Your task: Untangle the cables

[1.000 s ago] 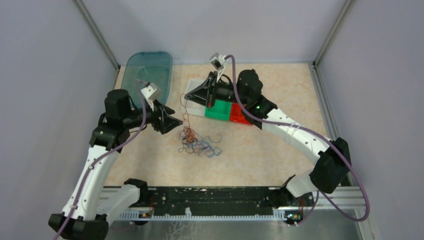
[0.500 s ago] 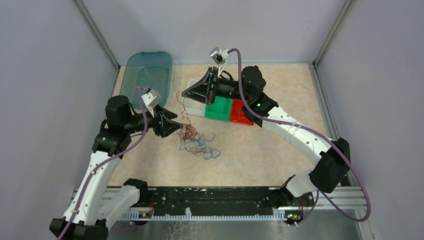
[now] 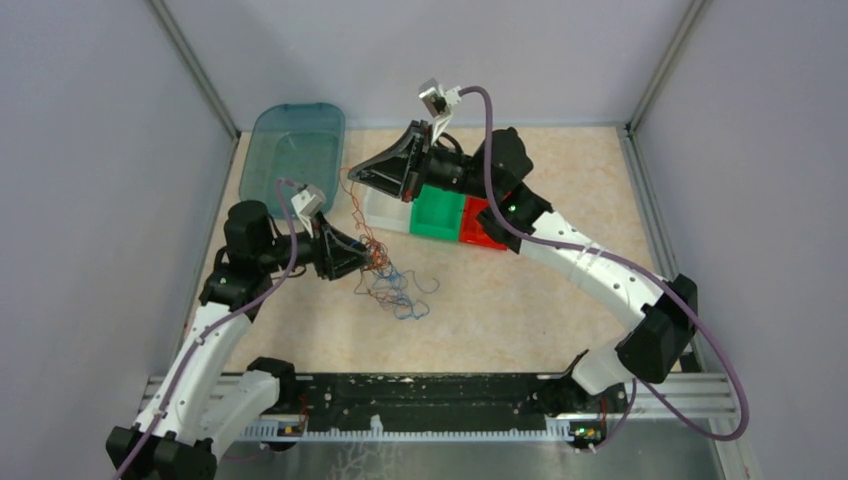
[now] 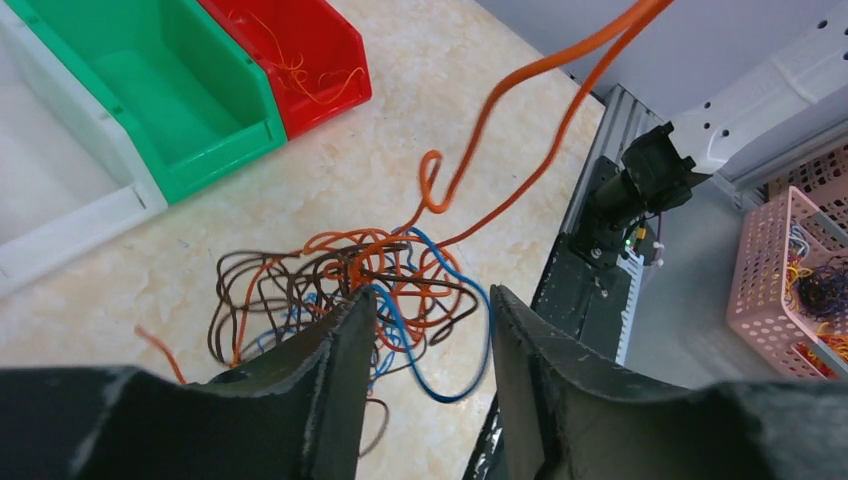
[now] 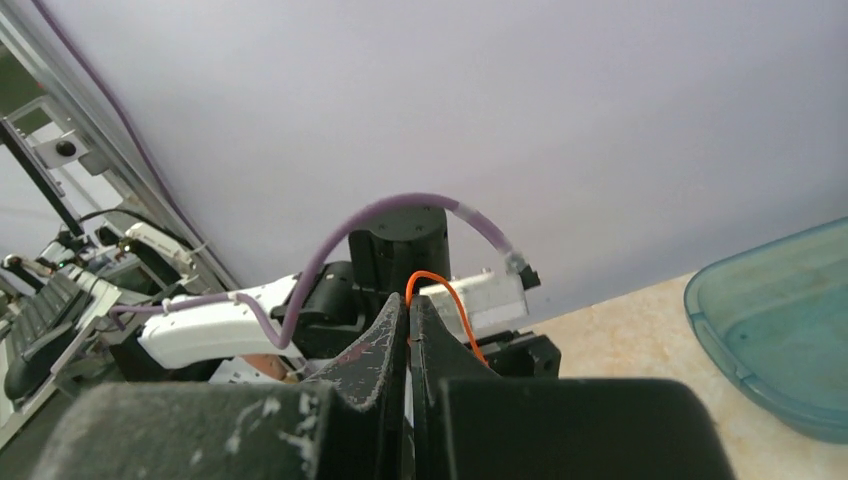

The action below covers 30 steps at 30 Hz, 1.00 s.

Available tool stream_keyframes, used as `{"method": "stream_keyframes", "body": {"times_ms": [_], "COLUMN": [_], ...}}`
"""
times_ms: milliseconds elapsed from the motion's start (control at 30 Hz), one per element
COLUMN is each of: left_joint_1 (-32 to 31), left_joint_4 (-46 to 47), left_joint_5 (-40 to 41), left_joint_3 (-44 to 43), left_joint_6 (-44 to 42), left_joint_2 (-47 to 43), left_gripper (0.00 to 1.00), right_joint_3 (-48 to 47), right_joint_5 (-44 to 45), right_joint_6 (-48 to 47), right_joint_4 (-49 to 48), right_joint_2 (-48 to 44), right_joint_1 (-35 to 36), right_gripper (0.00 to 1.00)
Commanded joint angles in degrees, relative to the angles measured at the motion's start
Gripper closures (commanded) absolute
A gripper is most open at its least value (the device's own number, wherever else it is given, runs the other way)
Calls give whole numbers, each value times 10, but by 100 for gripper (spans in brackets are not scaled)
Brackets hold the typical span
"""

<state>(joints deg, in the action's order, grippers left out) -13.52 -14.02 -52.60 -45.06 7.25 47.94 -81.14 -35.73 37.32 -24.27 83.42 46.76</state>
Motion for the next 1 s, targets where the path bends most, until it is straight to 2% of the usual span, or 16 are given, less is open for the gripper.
{"method": "stream_keyframes", "body": {"times_ms": [0,67,200,267,533,967], "left_joint_1": [-4,-4,-3,-3,-3,-3], "left_joint_4": [27,25,14,7,-20,-32], "left_joint_5": [-22,-11,46,87,153,319], "left_joint_3": [18,23,22,25,67,83], "left_joint_6": [27,26,7,-4,-55,-74], "left_joint_2": [-9,-11,-13,-15,-25,-11], "left_gripper": [52,61,92,100,100,100], "right_joint_3": [-42,-45,-51,-58,-112,-149], "right_joint_5": [25,27,31,35,73,122], "right_joint_6": [6,6,7,-2,-63,-71], "right_joint_4": [-40,-42,-39,-27,40,51], "right_joint_2": [-1,0,-3,-8,-27,-75], "right_joint_1": [11,11,11,11,10,-46], "right_gripper": [100,100,100,100,100,100]}}
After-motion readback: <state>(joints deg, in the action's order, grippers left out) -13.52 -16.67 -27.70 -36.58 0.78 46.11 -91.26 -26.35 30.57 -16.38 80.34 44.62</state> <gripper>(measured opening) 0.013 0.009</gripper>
